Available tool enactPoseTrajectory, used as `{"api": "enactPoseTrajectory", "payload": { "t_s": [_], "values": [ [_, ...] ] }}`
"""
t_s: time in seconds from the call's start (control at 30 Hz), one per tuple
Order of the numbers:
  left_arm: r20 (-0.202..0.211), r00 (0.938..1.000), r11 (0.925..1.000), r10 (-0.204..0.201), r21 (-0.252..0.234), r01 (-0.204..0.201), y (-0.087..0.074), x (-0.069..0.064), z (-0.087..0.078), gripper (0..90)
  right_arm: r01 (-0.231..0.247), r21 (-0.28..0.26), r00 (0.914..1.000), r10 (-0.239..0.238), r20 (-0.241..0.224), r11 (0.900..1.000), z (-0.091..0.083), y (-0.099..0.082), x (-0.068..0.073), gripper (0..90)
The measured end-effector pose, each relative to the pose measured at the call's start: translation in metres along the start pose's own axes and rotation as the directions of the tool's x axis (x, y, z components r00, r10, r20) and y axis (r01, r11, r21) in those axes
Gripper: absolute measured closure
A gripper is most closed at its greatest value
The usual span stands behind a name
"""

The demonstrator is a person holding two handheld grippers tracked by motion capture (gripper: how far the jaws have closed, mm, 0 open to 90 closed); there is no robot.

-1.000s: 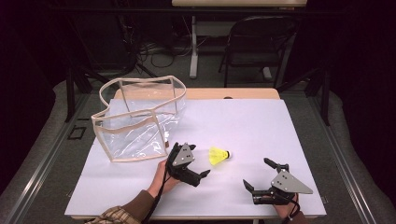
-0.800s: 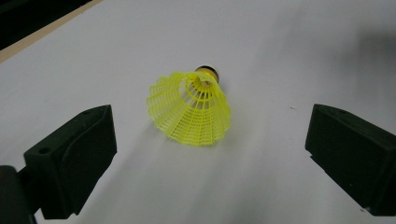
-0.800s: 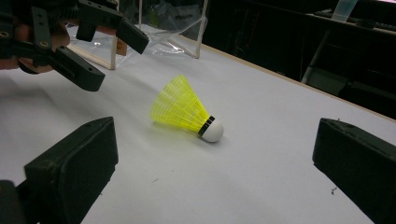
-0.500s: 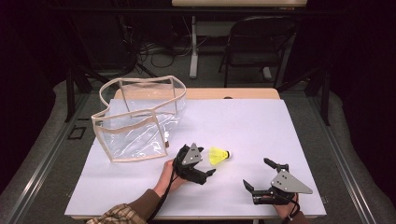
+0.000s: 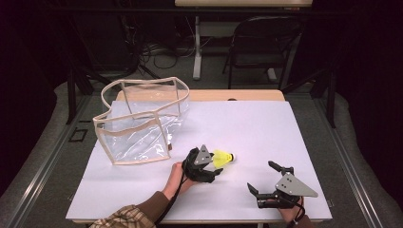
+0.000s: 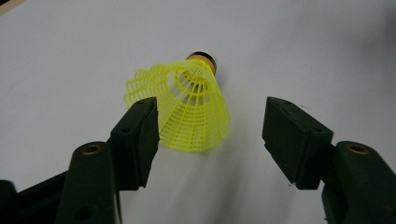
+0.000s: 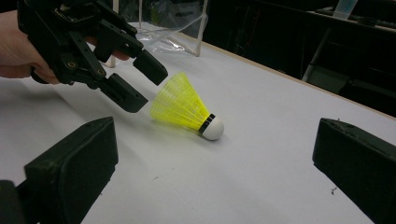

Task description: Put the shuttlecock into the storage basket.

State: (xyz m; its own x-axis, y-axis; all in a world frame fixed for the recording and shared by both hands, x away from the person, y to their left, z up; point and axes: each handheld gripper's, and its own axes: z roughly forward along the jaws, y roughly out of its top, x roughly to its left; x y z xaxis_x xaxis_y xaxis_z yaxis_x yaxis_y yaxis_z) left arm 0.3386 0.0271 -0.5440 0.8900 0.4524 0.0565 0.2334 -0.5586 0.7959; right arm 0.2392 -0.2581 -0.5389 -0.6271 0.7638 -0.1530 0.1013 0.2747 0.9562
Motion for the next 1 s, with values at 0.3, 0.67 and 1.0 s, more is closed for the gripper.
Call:
{"api": "enactPoseTrajectory", "payload": {
  "t_s": [0.3, 0.67, 1.0],
  "values": [
    [0.018, 0.9998, 0.9997, -0.006, 0.022, 0.006, 0.002, 0.001, 0.007, 52.0, 0.002, 0.003, 1.0, -0.002, -0.002, 1.0, 0.001, 0.0, 0.0, 0.0],
    [0.021, 0.9998, 0.9987, -0.006, 0.051, 0.005, 0.004, 0.0, 0.015, 61.7, 0.003, 0.01, 1.0, -0.003, -0.001, 0.9999, 0.001, 0.0, 0.0, 0.0],
    [0.012, 0.9999, 0.9988, -0.005, 0.048, 0.005, 0.003, 0.0, 0.018, 69.7, 0.012, 0.017, 0.9999, -0.012, -0.002, 0.9998, 0.001, -0.001, 0.001, 0.0]
  ]
}}
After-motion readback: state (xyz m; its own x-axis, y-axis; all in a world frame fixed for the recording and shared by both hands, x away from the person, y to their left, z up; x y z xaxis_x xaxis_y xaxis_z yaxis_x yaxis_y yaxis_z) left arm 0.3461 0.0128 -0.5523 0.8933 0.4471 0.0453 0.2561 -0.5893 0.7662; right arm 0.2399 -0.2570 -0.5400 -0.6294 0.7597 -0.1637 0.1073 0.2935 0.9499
